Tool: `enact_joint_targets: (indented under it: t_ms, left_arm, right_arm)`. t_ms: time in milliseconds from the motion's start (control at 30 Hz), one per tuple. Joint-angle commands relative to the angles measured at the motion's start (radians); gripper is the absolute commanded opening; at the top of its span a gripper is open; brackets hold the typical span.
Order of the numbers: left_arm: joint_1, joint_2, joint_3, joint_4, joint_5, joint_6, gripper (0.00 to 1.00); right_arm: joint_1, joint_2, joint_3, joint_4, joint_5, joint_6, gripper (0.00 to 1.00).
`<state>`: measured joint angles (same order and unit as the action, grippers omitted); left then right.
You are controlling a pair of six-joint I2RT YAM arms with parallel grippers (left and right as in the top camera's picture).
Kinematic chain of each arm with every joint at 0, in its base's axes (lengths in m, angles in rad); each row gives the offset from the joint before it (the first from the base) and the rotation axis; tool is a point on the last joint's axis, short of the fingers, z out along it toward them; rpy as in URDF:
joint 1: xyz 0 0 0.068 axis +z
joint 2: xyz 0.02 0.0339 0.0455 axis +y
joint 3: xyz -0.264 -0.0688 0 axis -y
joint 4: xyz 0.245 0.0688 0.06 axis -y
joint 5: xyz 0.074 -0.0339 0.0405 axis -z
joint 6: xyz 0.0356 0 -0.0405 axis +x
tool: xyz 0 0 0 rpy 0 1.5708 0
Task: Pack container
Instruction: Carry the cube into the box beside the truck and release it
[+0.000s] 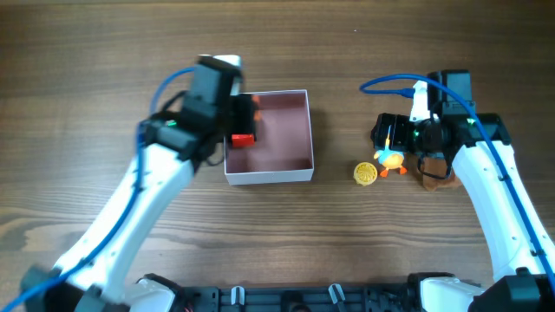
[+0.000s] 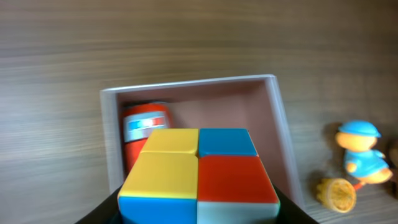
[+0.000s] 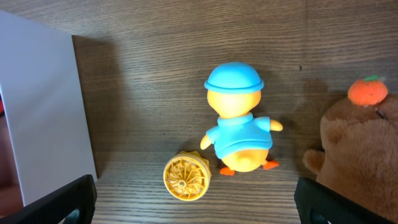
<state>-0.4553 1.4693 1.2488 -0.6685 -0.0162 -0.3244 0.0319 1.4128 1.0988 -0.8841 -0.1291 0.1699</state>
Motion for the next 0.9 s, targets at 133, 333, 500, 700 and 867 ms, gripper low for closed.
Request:
enact_joint_targets:
  t_ms: [133,333,500,700,867]
  left_arm:
    - [-0.074,0.331,0.0,0.113,0.004,-0.053,0.04]
    - [-0.057,0.393,0.0,0.12,-0.039,-0.016,0.04]
    - [-0.057,0.393,0.0,0.168,-0.063,-0.016,0.08]
    - [-0.058,0.393,0.0,0.216,-0.063,-0.016,0.35]
    - [-0.058,0.393,0.0,0.217,-0.063,-0.016,0.51]
  right_arm:
    - [0.003,0.004,0.025,-0.007,0.018,-0.013,1.0]
    - [0.003,0.004,0.025,-0.006,0.018,-0.012,1.0]
    - [0.003,0.004,0.025,-0.007,0.018,-0.013,1.0]
    - [0.003,0.004,0.025,-0.007,0.018,-0.013,1.0]
    - [0.003,0.004,0.025,-0.006,0.018,-0.013,1.0]
